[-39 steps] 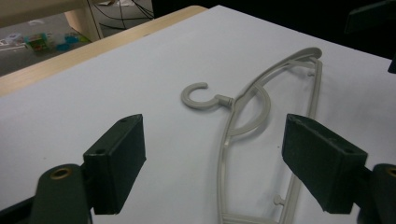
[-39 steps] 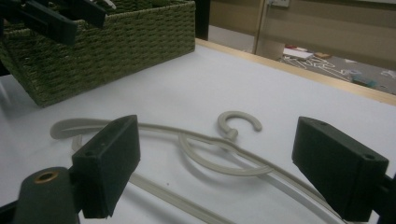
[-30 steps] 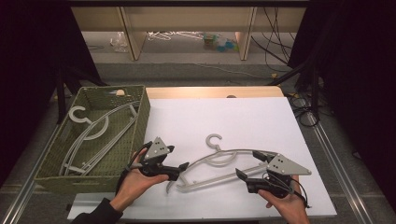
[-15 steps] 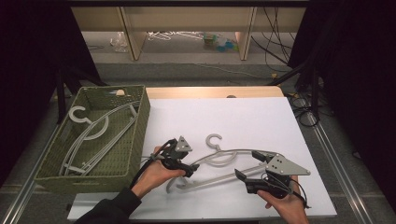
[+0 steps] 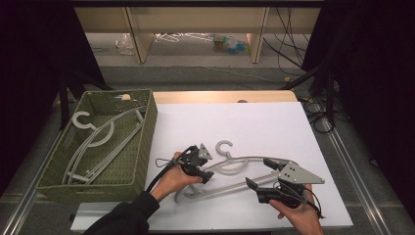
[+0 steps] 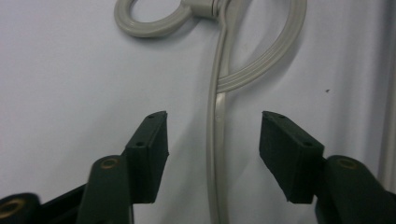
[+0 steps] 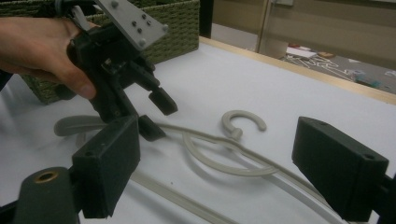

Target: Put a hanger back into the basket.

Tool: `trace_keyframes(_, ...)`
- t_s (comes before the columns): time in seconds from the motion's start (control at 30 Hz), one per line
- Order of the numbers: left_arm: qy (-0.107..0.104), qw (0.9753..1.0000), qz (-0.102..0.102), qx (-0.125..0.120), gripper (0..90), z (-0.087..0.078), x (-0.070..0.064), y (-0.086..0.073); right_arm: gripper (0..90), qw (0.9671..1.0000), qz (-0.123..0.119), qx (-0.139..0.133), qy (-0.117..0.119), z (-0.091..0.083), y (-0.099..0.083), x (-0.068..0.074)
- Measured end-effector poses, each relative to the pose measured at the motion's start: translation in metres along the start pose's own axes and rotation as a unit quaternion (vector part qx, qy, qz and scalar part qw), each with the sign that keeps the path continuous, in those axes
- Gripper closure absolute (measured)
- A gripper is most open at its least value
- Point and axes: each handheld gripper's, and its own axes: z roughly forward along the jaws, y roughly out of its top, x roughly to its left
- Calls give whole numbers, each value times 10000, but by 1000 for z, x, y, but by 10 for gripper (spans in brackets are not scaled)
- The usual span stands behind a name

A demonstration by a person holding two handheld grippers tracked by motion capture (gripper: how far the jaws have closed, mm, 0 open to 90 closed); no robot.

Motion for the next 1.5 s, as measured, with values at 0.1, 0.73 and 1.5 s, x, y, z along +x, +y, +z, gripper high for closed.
trace_keyframes(0.1,-162,9997,40,169,518,7,2,3,162,9999,72,58,50,0,0,1)
trace_keyframes(0.73,-545,9977,-199,361,758,16,11,14,163,9999,14,-39,116,1,0,1)
trace_keyframes(1.5,110,9992,-169,-347,814,-23,25,12,163,10000,2,31,60,-2,1,0)
